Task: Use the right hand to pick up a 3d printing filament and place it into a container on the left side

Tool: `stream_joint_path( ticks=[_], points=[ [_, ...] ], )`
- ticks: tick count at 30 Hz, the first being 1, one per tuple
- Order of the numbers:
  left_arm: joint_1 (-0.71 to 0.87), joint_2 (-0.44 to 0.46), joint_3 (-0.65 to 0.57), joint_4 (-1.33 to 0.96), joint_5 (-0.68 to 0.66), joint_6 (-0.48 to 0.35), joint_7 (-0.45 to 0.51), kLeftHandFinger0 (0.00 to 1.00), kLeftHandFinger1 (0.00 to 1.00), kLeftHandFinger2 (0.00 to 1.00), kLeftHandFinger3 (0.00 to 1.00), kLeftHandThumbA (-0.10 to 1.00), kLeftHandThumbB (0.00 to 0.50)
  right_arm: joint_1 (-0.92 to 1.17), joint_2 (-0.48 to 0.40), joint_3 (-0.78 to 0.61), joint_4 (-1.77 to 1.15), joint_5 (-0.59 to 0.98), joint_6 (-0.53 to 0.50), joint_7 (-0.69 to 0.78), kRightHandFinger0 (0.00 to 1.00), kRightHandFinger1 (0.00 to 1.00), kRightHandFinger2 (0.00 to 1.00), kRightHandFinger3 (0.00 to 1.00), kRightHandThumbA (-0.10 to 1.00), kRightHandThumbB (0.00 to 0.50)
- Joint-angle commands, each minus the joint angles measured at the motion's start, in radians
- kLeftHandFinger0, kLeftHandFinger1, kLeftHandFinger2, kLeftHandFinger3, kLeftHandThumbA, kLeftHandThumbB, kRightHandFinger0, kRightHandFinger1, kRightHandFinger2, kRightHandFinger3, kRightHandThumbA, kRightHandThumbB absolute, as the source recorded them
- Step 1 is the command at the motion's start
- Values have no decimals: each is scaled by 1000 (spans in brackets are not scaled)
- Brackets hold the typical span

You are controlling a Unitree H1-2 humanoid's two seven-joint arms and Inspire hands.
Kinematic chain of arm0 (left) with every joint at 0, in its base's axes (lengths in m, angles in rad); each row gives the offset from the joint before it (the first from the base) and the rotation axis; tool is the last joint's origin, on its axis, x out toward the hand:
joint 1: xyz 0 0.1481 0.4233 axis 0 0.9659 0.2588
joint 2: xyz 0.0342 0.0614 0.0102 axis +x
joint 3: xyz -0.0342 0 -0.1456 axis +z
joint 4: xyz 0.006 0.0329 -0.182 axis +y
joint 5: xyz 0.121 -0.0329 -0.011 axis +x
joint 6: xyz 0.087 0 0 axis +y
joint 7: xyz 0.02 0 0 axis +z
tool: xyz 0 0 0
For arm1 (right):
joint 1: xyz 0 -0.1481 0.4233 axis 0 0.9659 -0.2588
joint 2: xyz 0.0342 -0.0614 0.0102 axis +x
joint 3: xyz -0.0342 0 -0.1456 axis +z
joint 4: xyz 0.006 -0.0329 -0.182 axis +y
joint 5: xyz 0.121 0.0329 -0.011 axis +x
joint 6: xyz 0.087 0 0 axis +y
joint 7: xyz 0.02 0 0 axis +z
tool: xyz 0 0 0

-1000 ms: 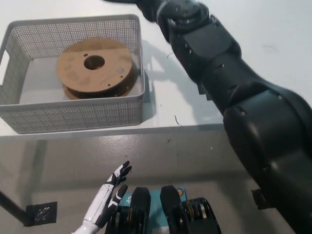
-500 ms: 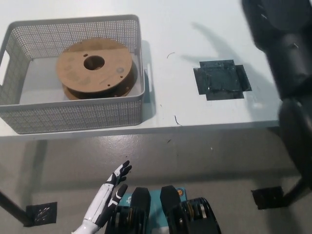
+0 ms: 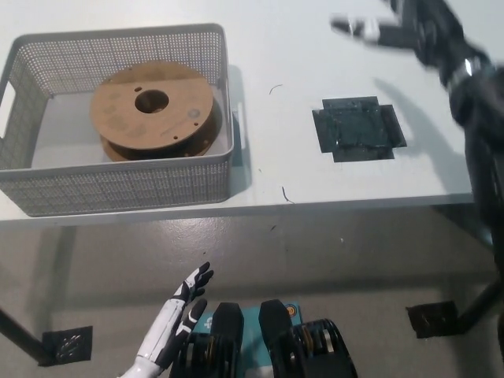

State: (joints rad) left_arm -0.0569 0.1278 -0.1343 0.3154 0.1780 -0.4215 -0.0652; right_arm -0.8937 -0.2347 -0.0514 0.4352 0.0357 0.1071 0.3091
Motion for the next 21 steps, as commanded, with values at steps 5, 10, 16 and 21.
stream_joint_path(
  ticks=[5, 10, 16, 21],
  points=[
    [17, -17, -2, 5, -16, -48, 21, 1000, 1000, 1000, 1000, 1000, 248, 488, 52, 104, -1370, -99, -20, 16, 1000, 1000, 1000, 1000, 1000, 427],
    [23, -11, 4, 1, -16, -48, 20, 1000, 1000, 1000, 1000, 1000, 257, 662, 144, 126, -1384, -125, -179, -27, 1000, 1000, 1000, 1000, 1000, 420],
    [20, -9, 4, 8, -22, -48, 24, 1000, 1000, 1000, 1000, 1000, 264, 894, 177, 105, -1297, -91, -402, -63, 1000, 1000, 1000, 1000, 1000, 434],
    [22, -9, 6, 8, -26, -48, 22, 1000, 1000, 1000, 1000, 1000, 265, 1031, 253, 54, -1175, -89, -517, -130, 1000, 1000, 1000, 1000, 1000, 337]
  ],
)
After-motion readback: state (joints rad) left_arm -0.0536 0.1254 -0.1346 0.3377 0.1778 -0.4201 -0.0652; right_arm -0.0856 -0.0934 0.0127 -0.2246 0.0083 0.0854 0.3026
